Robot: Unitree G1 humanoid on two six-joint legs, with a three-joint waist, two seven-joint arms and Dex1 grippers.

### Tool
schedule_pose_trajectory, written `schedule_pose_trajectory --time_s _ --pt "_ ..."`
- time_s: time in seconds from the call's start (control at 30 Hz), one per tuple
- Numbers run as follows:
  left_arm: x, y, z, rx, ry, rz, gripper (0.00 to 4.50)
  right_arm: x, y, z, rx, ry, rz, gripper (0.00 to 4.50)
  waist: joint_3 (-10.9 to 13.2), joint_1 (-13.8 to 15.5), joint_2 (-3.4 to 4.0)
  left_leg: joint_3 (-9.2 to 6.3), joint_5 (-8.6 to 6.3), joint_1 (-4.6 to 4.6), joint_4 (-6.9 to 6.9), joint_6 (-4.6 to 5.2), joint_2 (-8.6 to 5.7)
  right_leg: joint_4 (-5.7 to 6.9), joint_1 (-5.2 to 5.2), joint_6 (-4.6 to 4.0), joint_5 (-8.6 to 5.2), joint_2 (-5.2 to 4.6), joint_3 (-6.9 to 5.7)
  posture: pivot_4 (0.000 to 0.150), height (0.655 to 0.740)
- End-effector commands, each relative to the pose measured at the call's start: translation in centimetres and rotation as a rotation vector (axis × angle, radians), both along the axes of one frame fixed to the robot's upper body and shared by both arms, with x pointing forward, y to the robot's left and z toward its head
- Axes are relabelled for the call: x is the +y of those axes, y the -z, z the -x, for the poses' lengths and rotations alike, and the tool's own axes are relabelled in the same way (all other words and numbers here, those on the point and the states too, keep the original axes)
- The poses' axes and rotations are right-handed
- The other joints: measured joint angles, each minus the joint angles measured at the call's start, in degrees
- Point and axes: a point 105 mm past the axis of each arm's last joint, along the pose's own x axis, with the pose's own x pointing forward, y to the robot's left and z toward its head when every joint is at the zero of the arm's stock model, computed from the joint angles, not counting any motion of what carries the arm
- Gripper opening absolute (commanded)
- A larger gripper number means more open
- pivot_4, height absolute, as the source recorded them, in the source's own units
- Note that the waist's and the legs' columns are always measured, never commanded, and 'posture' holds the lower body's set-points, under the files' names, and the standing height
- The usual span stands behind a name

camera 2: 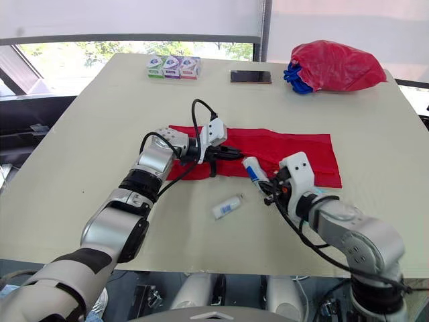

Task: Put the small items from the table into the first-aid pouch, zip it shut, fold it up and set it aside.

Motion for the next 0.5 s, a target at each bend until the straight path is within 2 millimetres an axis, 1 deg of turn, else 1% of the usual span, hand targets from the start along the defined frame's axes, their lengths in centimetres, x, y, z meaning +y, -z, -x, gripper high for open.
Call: schedule_pose_trajectory --time_s 0.03,0.13,0.27,0.5 --pt "-1.0 -1.4 0.5 -0.054 0.046 0.044 0.00 0.1 0.6 -1.0 0.019 0.024 0.030 0.00 0.0 0.1 0.01 -0.01 0.00 -0.02 0.00 0.00 -0.02 0.00 -0.01 0.00 0.00 -0.01 0.00 0.150 0.7400" --pt "-1.4 -1.3 0.7 -0.051 0.051 0.053 0.00 0.5 1.0 -1.9 0.032 0.037 0.030 0.00 0.0 0.0 0.02 0.00 -0.02 -0.06 0.00 0.04 -0.04 -0.06 -0.01 0.01 0.00 -0.02 0.01 0.150 0.7400" --pt "-1.9 -1.0 1.5 -0.045 0.082 0.058 0.00 1.4 0.2 -3.6 -0.011 0.081 -0.004 0.00 0.0 -0.1 0.04 0.00 -0.03 -0.05 0.00 0.05 -0.04 -0.05 -0.02 0.01 0.00 -0.01 0.02 0.150 0.7400" --pt "-2.8 -0.7 2.2 -0.042 0.106 0.062 0.00 2.7 -0.5 -5.6 -0.062 0.121 -0.041 0.00 0.0 -0.1 0.06 -0.03 -0.03 -0.05 0.00 0.05 -0.04 -0.02 -0.02 0.01 0.00 -0.01 0.00 0.150 0.7400"
